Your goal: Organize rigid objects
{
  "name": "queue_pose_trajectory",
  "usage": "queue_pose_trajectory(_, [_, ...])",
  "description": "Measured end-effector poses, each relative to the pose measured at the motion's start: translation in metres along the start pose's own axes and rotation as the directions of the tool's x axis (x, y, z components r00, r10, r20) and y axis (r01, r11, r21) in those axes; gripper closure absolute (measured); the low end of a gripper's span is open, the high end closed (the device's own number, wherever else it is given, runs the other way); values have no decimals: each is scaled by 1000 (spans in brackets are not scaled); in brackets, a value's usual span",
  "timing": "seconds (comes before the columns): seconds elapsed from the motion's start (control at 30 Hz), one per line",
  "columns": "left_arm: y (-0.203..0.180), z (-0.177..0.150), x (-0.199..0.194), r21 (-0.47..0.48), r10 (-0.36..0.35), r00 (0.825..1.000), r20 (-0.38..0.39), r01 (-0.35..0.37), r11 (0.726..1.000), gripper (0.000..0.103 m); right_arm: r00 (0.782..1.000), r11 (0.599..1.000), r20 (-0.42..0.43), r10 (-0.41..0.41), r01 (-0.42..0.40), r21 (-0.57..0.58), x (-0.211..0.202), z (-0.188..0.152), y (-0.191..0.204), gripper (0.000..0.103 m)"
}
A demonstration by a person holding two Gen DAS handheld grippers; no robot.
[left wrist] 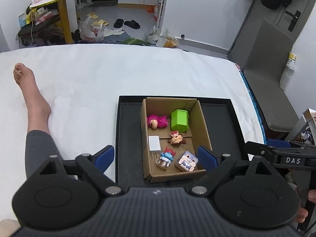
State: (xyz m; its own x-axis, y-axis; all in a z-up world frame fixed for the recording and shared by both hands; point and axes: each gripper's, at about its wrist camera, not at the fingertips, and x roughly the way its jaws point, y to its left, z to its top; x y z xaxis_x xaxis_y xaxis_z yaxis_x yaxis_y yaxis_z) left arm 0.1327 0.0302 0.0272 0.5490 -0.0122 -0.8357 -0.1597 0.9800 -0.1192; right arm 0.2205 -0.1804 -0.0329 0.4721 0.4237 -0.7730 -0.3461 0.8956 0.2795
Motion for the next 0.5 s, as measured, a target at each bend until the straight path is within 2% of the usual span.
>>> queue_pose_trajectory(0.23, [0, -8, -22, 21, 15, 999, 41, -16, 1000, 6, 1000, 1000, 25, -7, 7, 17, -17, -5, 5, 0])
queue_pose_trajectory(0.37, [3, -15, -34, 15, -12, 998, 69, 11, 1000, 4, 999, 999, 52, -17, 16, 28, -29, -9, 6, 0])
queue_pose_trajectory(0.43, [6, -19, -36, 1, -40, 998, 54, 40, 999, 4, 998, 999, 65, -26, 24, 32, -34, -12, 7, 0])
queue_pose_trajectory(0.5, [6, -24, -39, 15, -32, 998, 58, 31, 999, 4, 997, 999, 72, -34, 32, 30, -37, -15, 8, 0])
